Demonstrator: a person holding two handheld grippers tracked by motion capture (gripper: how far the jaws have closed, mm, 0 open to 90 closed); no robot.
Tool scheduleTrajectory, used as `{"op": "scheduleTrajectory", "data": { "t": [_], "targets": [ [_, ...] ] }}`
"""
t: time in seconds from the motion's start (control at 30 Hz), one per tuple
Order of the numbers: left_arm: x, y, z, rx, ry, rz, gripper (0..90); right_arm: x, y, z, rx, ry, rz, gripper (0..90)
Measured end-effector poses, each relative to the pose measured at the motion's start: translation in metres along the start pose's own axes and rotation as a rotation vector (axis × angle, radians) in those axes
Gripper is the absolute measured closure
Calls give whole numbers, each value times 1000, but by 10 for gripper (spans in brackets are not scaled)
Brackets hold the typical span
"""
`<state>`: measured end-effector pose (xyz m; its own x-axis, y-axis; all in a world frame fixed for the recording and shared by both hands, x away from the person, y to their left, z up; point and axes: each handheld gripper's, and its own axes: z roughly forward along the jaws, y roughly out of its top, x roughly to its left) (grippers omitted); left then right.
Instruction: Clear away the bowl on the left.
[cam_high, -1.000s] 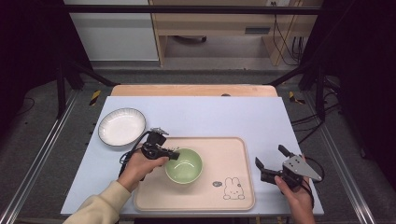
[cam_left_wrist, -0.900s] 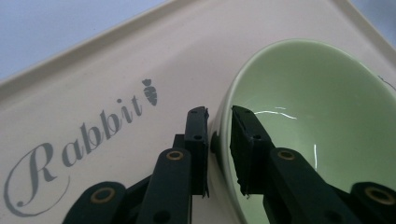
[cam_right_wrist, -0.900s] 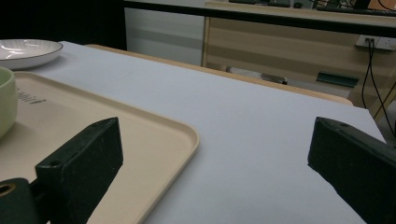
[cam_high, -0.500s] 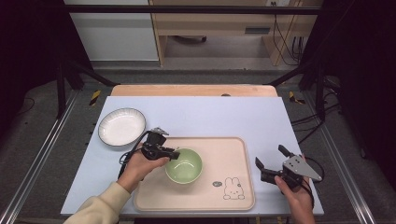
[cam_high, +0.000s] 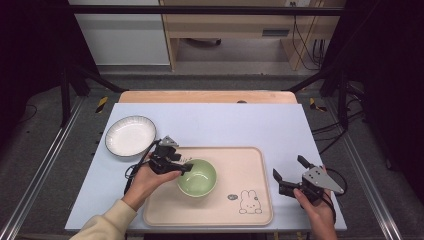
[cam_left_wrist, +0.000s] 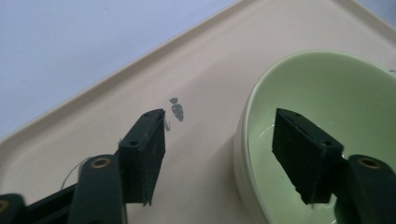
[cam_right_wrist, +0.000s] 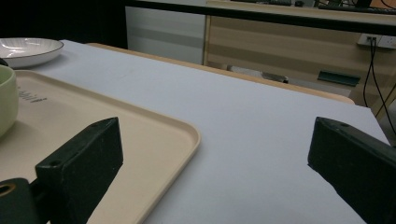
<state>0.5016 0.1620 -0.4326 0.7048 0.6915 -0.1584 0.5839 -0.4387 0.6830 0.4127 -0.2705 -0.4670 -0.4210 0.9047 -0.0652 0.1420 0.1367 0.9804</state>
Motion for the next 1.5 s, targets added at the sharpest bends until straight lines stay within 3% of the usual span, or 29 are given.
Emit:
{"op": "scheduleTrajectory", "data": {
  "t": [0.2, 0.47, 0.57, 0.7, 0.9, 1.13, 1.23, 1.5],
  "targets": [
    [-1, 0, -5, -51, 0, 27, 199, 0, 0, 0, -1, -1, 2, 33],
    [-5, 1, -9, -110, -16, 64, 111, 0, 0, -1, 0, 1, 3, 33],
    [-8, 1, -10, -122, 4, 68, 93, 0, 0, -1, -1, 0, 3, 32],
    [-11, 1, -14, -167, 11, 103, 89, 0, 0, -1, -4, -3, 3, 32],
    [-11, -4, -21, -232, -11, 116, 90, 0, 1, -1, -3, 0, 2, 31],
    [-15, -14, -33, -318, 1, 157, 93, 0, 0, -1, -1, -1, 3, 32],
    [-15, -18, -38, -343, -8, 157, 93, 1, 0, 0, -1, 0, 0, 32],
    [-8, -30, -48, -394, 20, 161, 92, 1, 0, 0, 1, -1, 1, 31]
  ]
}}
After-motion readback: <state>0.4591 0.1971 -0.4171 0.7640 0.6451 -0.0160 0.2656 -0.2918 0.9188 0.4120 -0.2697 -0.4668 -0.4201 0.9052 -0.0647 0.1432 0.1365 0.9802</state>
